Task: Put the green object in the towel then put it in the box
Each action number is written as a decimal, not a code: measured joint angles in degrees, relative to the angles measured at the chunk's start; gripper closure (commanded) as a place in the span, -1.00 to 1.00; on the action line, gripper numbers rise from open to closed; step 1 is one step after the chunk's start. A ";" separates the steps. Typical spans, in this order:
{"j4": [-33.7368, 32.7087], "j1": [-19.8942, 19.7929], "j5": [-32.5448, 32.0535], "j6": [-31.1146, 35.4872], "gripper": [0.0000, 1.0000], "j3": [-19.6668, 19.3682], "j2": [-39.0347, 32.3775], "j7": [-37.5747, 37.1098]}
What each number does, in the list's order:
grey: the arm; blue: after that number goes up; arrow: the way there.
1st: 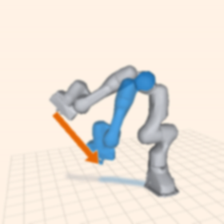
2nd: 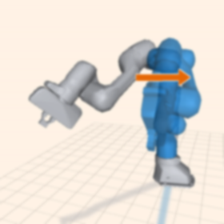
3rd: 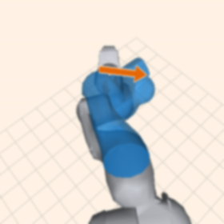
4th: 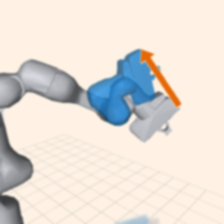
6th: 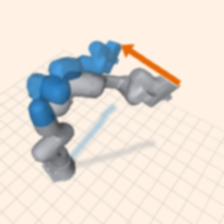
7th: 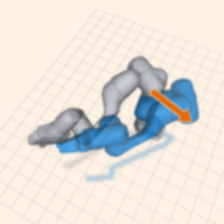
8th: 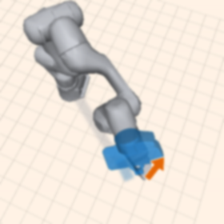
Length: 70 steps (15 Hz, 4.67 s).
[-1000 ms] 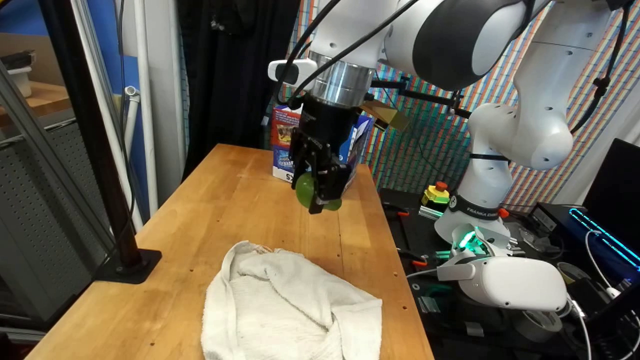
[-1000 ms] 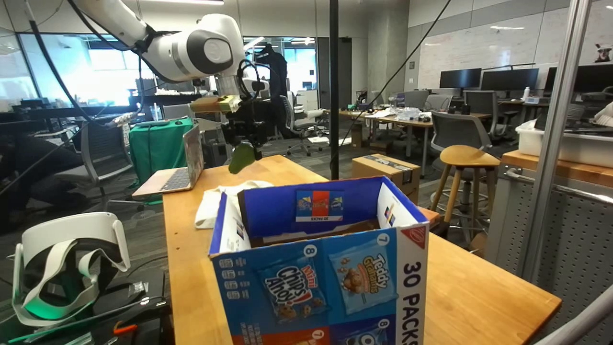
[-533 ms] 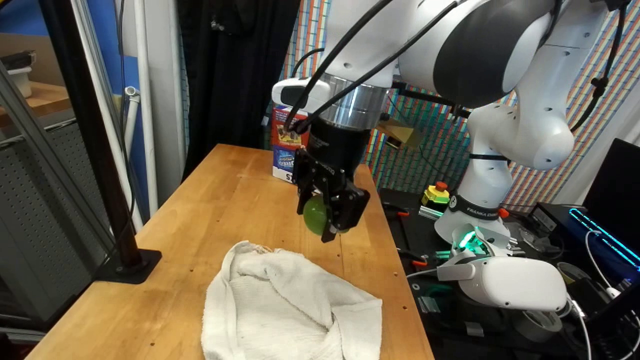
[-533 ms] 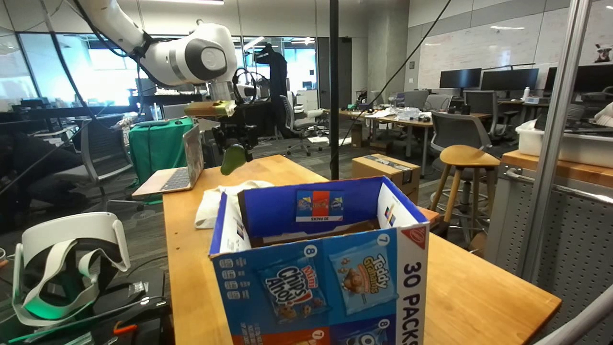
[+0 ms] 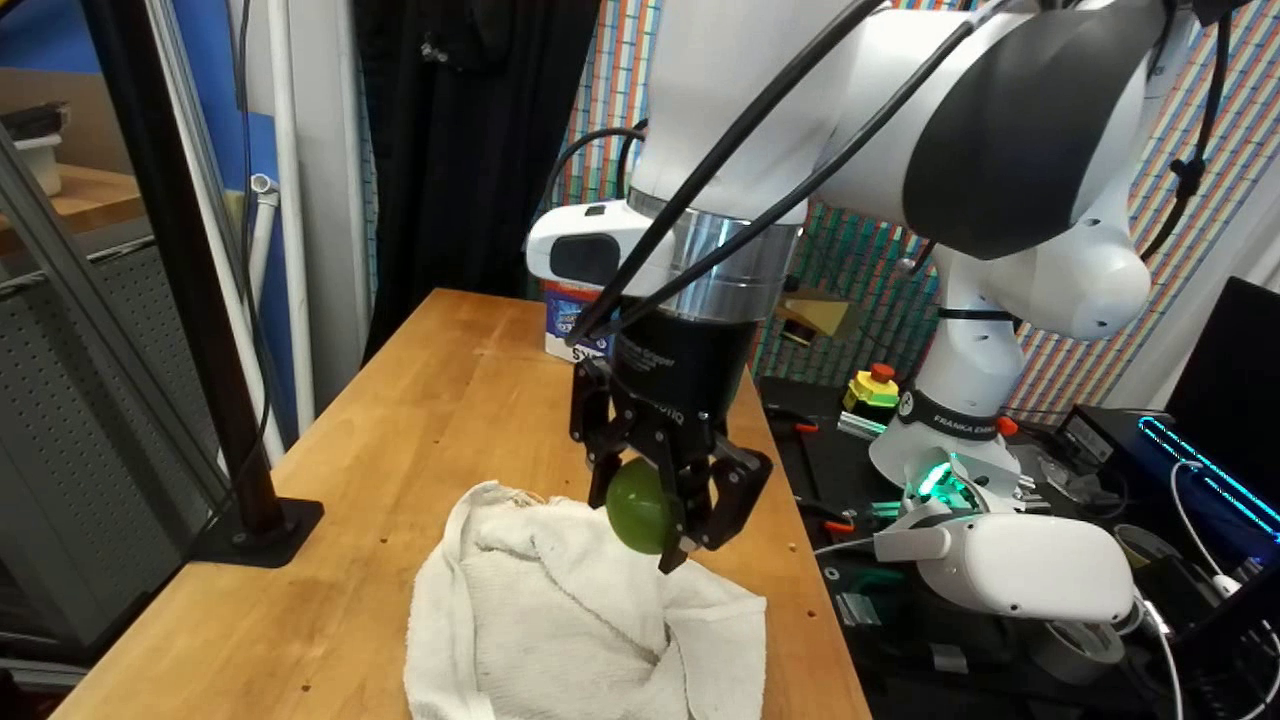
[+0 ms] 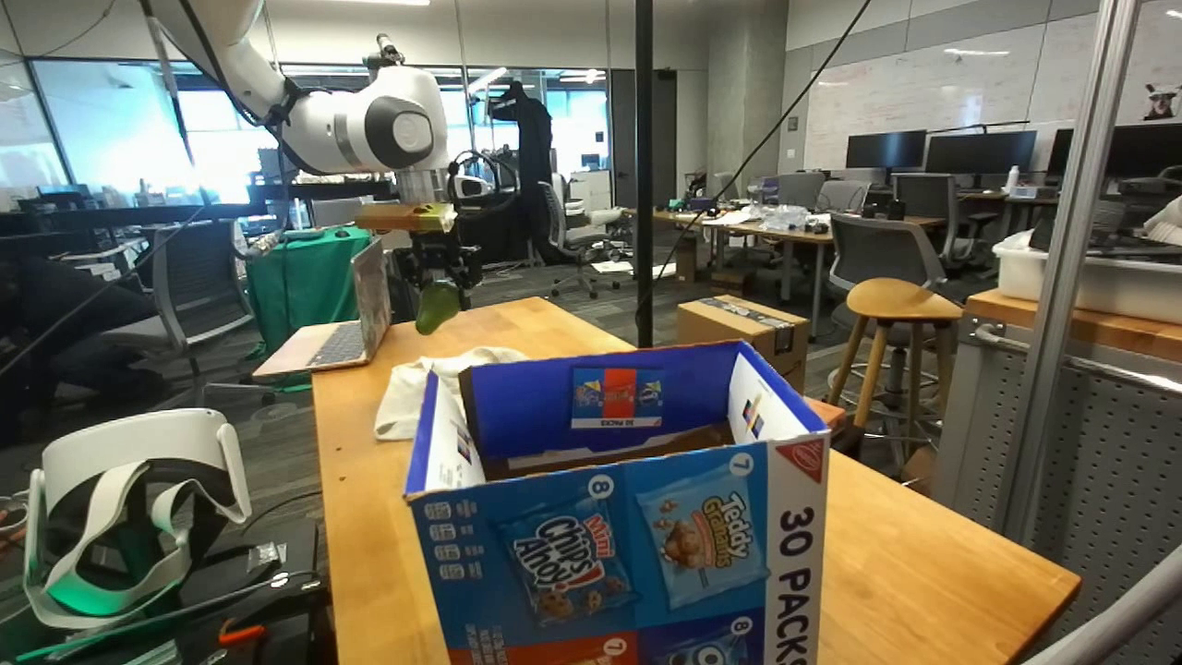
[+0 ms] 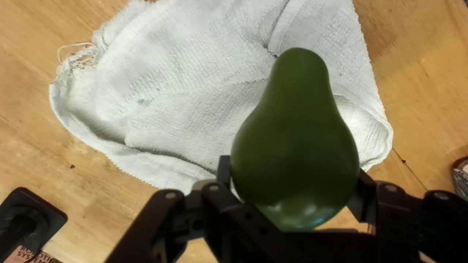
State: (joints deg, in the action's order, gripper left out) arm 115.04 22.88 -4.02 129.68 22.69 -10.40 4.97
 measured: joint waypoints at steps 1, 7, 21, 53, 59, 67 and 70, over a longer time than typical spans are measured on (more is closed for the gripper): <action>-0.81 -0.02 0.03 -0.11 0.07 -0.03 -1.18 0.95; -6.68 0.01 -0.11 -3.97 0.07 -0.32 -8.02 4.98; -23.42 3.50 -4.63 -17.66 0.07 -2.34 -22.60 5.83; -24.60 -0.34 -4.54 -18.70 -0.86 0.62 -26.04 30.16; -24.59 0.27 -3.79 -19.99 -1.00 0.90 -25.62 30.10; -24.47 -4.01 -8.37 -16.74 -1.00 -5.32 -21.06 30.16; -23.63 -6.18 -9.16 -10.85 -1.00 -7.31 -19.64 29.66</action>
State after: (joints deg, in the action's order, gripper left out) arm 91.41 16.70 -13.18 118.83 15.38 -30.04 34.63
